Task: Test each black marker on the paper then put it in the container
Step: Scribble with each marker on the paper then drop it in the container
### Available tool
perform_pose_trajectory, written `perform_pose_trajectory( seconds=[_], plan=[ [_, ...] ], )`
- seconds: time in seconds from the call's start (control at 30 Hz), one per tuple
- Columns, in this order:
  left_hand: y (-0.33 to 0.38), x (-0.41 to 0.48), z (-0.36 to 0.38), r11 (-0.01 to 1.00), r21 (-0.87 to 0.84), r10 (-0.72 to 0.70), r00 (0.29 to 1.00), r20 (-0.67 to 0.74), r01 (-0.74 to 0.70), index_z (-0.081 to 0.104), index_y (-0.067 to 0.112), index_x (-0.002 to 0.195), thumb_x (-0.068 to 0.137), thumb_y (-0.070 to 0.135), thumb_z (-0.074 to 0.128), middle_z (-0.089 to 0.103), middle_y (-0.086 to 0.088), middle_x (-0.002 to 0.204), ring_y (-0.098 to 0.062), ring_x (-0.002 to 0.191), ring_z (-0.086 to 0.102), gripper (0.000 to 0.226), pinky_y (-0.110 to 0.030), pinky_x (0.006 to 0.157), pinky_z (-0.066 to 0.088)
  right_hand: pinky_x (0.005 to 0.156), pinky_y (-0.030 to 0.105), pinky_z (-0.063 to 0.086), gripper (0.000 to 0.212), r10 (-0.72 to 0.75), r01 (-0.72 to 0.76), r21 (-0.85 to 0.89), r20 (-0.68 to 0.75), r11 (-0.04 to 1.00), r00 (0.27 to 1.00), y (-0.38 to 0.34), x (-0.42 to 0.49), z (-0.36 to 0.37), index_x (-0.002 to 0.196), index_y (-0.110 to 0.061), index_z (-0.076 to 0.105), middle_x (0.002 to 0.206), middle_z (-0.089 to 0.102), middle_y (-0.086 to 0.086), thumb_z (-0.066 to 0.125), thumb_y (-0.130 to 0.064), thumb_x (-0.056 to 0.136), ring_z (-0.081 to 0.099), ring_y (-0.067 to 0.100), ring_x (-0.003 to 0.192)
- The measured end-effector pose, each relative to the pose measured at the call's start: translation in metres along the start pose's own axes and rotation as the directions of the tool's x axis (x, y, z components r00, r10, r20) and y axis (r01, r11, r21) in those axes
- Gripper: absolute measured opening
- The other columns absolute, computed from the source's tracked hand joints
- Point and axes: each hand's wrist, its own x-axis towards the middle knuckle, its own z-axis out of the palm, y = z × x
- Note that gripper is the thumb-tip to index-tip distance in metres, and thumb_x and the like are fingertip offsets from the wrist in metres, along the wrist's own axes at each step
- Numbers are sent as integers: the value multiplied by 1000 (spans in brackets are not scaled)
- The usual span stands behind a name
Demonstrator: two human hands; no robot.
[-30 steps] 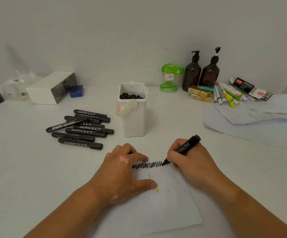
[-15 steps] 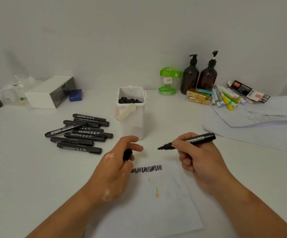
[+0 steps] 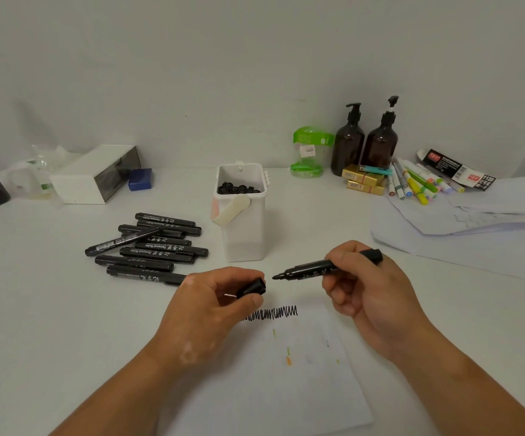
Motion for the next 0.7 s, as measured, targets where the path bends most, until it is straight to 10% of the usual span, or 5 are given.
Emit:
perform_pose_trajectory(
  seconds=[0.5,0.7],
  plan=[
    [3,-2,-2,976,-197,117,986,120,-92,76,31,101,80,33,76,70,5,80,-9,71,61,21,-17,66,49,44,23,41,28,-47,82,-174,192,981,980,3,-6,5,90,-18,80,76,74,12,79,-35,68,57,15,54],
    [1,-4,3,926,-376,99,979,180,-25,63,20,101,78,36,63,56,-7,70,-23,68,50,28,-40,71,43,45,24,38,10,-62,131,-277,245,952,968,9,-12,14,89,-22,74,77,73,8,70,-22,80,52,16,53]
  ],
)
